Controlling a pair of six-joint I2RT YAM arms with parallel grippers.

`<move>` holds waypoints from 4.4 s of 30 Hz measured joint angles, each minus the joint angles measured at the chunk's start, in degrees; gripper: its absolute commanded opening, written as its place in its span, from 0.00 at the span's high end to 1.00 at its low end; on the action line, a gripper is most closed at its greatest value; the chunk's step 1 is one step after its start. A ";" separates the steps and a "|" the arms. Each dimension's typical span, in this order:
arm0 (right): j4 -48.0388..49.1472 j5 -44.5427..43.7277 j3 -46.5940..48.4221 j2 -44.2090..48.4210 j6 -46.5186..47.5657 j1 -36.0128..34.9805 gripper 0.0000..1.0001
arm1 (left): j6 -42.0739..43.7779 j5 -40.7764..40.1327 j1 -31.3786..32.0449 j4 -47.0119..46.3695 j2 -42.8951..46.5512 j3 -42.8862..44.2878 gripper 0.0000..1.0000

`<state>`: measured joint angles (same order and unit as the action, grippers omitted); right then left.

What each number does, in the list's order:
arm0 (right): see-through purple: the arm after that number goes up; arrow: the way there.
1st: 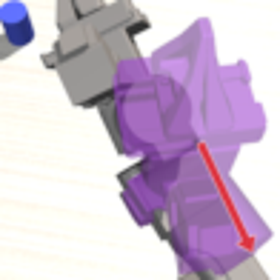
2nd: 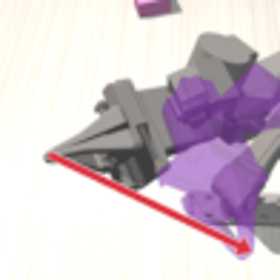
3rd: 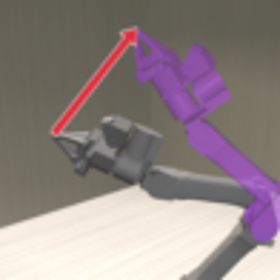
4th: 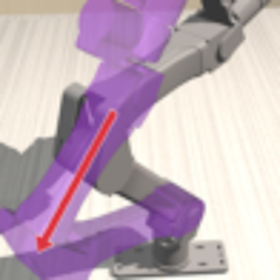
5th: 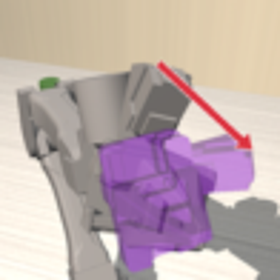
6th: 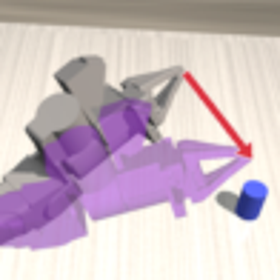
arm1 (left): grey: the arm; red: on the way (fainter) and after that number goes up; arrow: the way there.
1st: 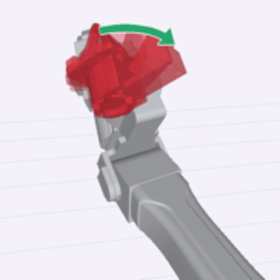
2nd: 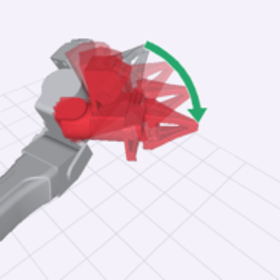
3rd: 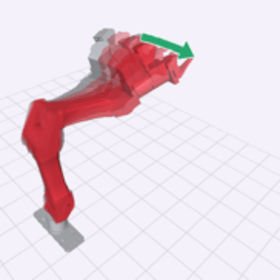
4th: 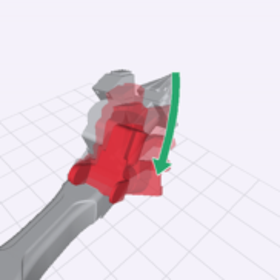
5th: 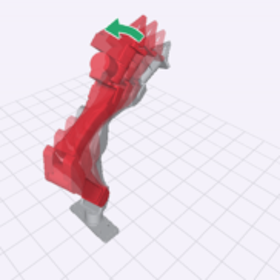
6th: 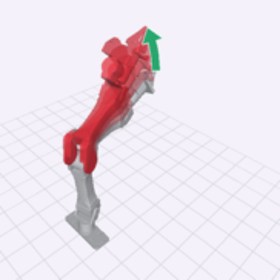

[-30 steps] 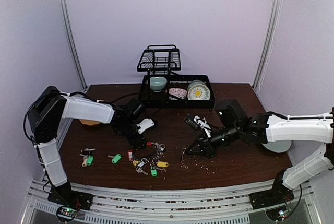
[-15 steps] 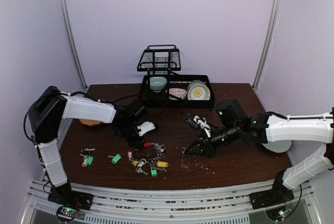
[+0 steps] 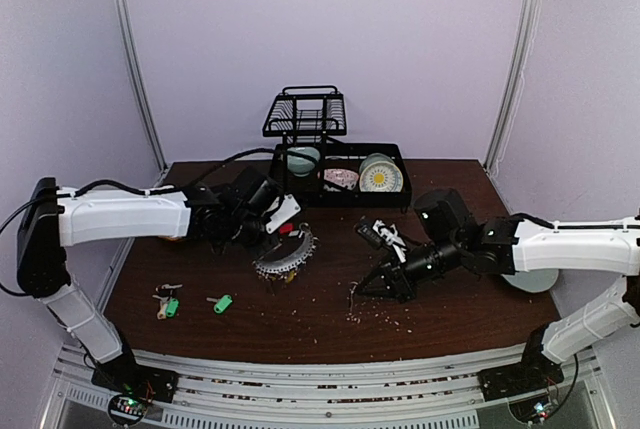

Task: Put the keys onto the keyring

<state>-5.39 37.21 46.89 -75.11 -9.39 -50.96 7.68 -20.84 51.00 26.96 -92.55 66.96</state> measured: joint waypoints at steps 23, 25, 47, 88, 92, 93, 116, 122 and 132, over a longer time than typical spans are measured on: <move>0.00 -0.50 0.00 1.40 -0.09 0.00 1.00 | 26.71 -34.64 12.52 -18.84 14.43 -0.63 1.00; 0.02 -0.55 0.00 1.70 -0.11 0.00 1.00 | 26.93 -34.49 12.83 -18.99 14.58 -0.63 1.00; -0.37 -1.05 0.59 5.09 0.44 0.35 1.00 | -0.39 -0.90 13.75 -4.94 21.44 -8.98 1.00; 3.67 1.27 -3.93 3.10 0.15 1.84 1.00 | 17.49 26.38 12.02 -15.23 17.18 -23.17 0.63; 4.37 1.75 -4.31 3.30 0.15 1.84 1.00 | 22.16 26.73 14.60 -10.97 7.23 -21.57 0.59; 4.52 1.84 -4.48 3.43 0.17 1.84 1.00 | 22.95 25.66 14.36 -9.57 4.17 -20.50 0.61; 6.14 2.05 -7.96 7.67 0.15 2.25 1.00 | 25.55 41.83 -2.05 -3.93 -11.04 -5.35 0.75; 6.16 2.08 -8.07 7.96 0.09 2.25 1.00 | 27.08 40.98 -2.05 -3.72 -11.91 -5.14 0.74; 6.19 2.08 -8.07 7.96 0.02 2.25 1.00 | 27.61 39.41 -2.05 -4.39 -13.09 -5.09 0.82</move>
<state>0.80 39.29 38.83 -67.16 -9.37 -48.71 35.29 18.57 48.95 22.57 -105.65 61.87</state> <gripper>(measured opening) 0.009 0.221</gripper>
